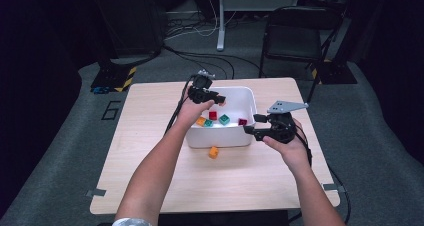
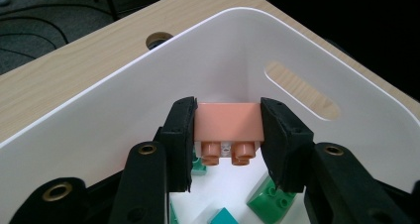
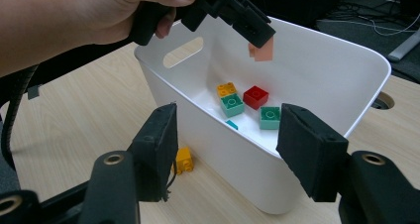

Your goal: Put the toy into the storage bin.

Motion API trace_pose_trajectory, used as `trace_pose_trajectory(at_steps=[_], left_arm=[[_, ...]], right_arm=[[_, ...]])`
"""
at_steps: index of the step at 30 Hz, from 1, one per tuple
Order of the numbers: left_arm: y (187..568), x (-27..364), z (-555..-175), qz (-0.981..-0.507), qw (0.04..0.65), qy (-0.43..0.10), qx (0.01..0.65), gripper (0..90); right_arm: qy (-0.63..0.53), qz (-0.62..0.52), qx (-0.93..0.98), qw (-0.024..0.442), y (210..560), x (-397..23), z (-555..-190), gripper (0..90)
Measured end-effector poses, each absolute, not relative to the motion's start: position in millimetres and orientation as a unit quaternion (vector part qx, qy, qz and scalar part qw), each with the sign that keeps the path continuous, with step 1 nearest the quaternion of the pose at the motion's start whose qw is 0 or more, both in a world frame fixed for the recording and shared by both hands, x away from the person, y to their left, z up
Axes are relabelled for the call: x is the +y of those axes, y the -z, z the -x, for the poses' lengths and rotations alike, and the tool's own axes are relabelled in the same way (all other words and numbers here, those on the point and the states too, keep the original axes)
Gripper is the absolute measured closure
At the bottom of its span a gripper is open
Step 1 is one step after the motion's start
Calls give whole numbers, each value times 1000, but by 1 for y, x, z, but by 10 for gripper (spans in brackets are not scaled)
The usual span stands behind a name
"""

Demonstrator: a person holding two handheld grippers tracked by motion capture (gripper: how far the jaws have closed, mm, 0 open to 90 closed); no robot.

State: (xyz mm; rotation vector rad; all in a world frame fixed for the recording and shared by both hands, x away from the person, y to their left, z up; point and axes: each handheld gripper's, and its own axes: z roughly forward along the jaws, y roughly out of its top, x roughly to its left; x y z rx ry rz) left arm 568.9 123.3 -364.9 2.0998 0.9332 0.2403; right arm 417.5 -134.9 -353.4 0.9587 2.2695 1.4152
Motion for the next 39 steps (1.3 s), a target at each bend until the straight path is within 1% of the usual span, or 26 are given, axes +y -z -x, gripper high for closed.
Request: trace_pose_trajectory(at_steps=[6, 9, 13, 19, 21, 23, 27, 30, 33, 39], left_arm=[[371, 126, -573, -834, 380, -107, 386, 580], [368, 129, -570, -832, 382, -113, 387, 526], [362, 134, -563, -832, 386, -122, 380, 512], [347, 145, -536, -832, 397, -133, 364, 503], [345, 146, -532, -830, 402, -134, 362, 503], [336, 150, -514, -830, 414, -134, 348, 504], [330, 156, -491, -833, 421, -131, 333, 509], [331, 160, -477, -838, 418, -133, 325, 512], [336, 168, -461, -837, 424, -123, 323, 521], [344, 177, -441, -837, 425, -117, 324, 522]], right_arm=[[-496, -334, 787, 151, 353, -136, -417, 401], [-495, -334, 787, 151, 353, -135, -417, 400], [-494, -334, 789, 150, 354, -135, -418, 399], [-495, -338, 786, 152, 353, -136, -418, 399], [-495, -339, 785, 152, 353, -137, -418, 399], [-496, -339, 785, 153, 353, -137, -418, 398], [-496, -339, 784, 155, 353, -137, -417, 398], [-496, -339, 784, 155, 352, -137, -417, 397], [-497, -340, 783, 155, 352, -138, -417, 397], [-498, -341, 782, 157, 351, -138, -417, 397]])
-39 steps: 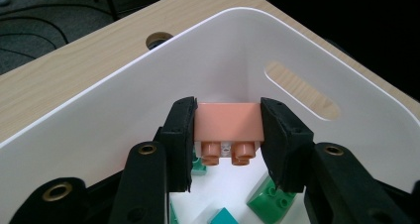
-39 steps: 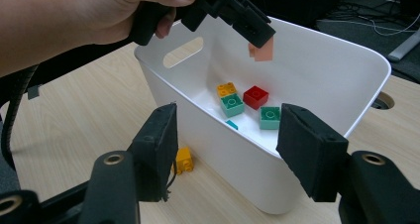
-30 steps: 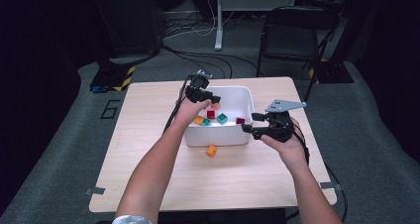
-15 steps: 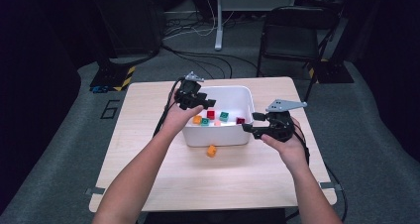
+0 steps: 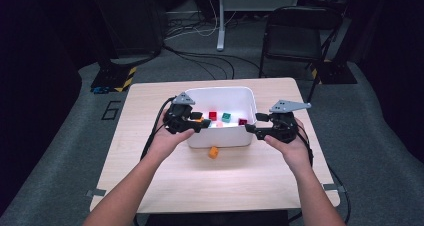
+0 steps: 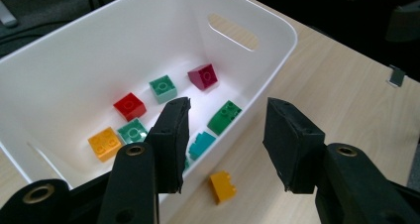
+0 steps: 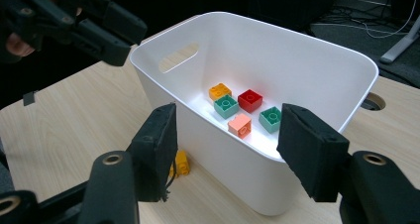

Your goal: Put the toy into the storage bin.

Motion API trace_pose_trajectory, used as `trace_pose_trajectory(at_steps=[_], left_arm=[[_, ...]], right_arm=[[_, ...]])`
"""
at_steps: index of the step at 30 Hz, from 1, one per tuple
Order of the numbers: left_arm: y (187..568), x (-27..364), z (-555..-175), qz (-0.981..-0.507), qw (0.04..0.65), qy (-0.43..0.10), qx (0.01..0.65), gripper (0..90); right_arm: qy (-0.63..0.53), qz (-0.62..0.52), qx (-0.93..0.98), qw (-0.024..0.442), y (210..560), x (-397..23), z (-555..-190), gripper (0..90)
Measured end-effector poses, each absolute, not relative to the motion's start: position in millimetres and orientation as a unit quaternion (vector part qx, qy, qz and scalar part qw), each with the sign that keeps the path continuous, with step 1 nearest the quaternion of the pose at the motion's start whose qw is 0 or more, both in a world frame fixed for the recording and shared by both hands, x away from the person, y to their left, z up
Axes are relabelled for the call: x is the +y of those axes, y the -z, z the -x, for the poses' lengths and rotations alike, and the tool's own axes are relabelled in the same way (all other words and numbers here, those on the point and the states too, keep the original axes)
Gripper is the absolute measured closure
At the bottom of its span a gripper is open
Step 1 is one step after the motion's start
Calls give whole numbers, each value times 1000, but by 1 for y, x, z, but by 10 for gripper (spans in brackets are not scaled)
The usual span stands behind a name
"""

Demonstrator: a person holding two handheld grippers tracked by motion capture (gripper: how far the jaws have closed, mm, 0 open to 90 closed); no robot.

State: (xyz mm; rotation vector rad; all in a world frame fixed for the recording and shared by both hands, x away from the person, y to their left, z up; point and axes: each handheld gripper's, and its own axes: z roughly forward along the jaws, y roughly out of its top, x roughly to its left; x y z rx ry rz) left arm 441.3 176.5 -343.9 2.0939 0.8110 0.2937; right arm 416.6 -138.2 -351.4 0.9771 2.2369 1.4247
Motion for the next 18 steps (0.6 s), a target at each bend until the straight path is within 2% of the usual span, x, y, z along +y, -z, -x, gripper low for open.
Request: trace_pose_trajectory(at_steps=[9, 18], left_arm=[[368, 183, -423, -838, 420, -123, 326, 536], [412, 185, -416, -832, 416, -111, 350, 548]], right_arm=[[-497, -342, 782, 157, 352, -138, -416, 397], [-498, -342, 781, 158, 352, -138, -417, 397]])
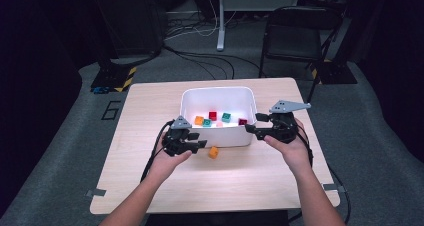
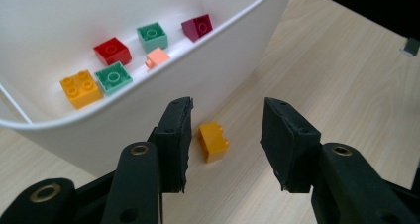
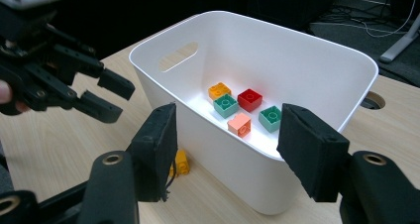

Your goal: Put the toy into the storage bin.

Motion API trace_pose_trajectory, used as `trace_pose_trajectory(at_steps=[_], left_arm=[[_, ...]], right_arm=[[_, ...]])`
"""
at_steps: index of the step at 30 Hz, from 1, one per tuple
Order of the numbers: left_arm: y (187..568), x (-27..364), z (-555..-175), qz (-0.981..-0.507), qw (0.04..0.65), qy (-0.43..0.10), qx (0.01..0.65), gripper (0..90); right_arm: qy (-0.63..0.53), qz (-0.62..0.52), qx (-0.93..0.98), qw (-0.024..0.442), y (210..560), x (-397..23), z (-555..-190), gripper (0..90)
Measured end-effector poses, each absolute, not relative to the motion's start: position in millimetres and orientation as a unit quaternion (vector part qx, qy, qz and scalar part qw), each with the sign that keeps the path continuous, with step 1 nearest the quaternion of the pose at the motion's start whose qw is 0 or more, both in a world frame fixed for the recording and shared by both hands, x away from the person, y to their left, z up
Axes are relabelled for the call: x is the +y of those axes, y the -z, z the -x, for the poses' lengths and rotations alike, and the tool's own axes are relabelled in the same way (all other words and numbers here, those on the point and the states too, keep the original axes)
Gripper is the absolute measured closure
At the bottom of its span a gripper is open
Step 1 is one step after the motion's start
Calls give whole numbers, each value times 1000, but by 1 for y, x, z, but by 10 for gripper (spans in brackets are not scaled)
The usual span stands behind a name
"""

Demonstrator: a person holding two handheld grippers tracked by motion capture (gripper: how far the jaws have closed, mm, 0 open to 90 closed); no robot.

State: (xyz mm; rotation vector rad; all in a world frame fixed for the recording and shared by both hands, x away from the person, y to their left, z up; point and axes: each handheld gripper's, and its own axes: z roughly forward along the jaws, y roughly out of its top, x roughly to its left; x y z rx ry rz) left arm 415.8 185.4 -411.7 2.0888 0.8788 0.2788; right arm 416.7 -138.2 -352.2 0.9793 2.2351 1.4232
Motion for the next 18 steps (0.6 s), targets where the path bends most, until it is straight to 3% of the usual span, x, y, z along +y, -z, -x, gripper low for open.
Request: trace_pose_trajectory(at_steps=[18], left_arm=[[459, 171, -419, -836, 397, -117, 361, 552]], right_arm=[[-497, -345, 781, 156, 354, -139, -417, 397]])
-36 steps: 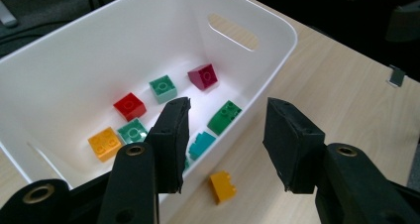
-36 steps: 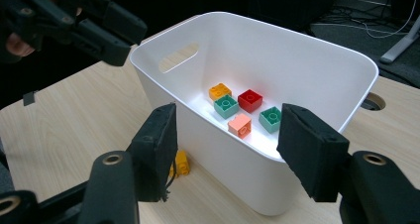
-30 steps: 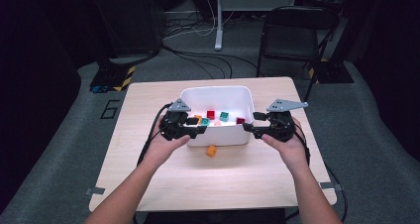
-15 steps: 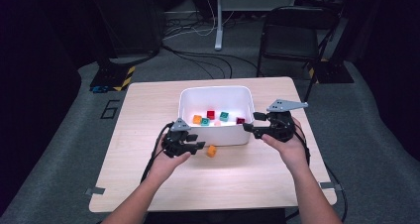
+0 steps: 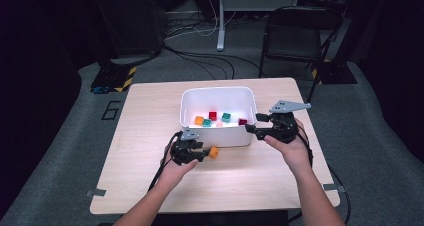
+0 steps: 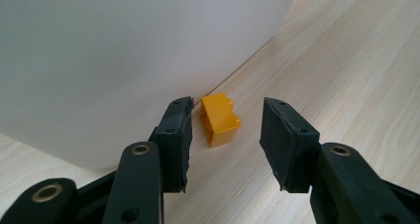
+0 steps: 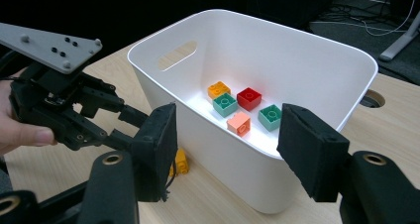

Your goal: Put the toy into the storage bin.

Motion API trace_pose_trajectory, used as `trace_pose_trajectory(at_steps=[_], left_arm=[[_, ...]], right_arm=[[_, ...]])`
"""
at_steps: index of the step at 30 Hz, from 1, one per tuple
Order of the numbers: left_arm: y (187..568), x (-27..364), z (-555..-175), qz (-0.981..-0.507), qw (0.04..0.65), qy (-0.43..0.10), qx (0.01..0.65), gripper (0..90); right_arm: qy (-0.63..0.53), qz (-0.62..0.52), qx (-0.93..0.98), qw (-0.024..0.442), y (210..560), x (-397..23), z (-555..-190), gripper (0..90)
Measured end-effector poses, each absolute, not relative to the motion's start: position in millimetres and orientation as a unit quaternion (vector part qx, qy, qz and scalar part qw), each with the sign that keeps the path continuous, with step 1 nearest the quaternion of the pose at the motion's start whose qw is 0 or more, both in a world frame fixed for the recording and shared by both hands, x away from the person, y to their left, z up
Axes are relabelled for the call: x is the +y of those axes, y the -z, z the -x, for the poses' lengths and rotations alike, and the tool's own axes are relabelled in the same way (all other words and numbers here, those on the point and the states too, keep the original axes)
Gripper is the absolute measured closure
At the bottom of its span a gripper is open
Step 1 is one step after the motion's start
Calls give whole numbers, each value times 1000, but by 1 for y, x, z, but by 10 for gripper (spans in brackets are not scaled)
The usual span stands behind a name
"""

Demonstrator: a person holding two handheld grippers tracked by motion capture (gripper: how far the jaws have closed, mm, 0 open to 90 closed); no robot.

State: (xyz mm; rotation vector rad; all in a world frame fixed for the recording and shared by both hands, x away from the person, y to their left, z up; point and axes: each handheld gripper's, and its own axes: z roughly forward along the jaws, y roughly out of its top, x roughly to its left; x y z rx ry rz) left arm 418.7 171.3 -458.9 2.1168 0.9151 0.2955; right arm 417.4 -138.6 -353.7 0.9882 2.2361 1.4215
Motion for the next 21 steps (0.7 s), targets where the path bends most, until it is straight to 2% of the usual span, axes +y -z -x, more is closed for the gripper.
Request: trace_pose_trajectory(at_steps=[21], left_arm=[[497, 154, -431, -840, 373, -100, 381, 545]], right_arm=[[-498, -340, 784, 149, 355, -135, -417, 395]])
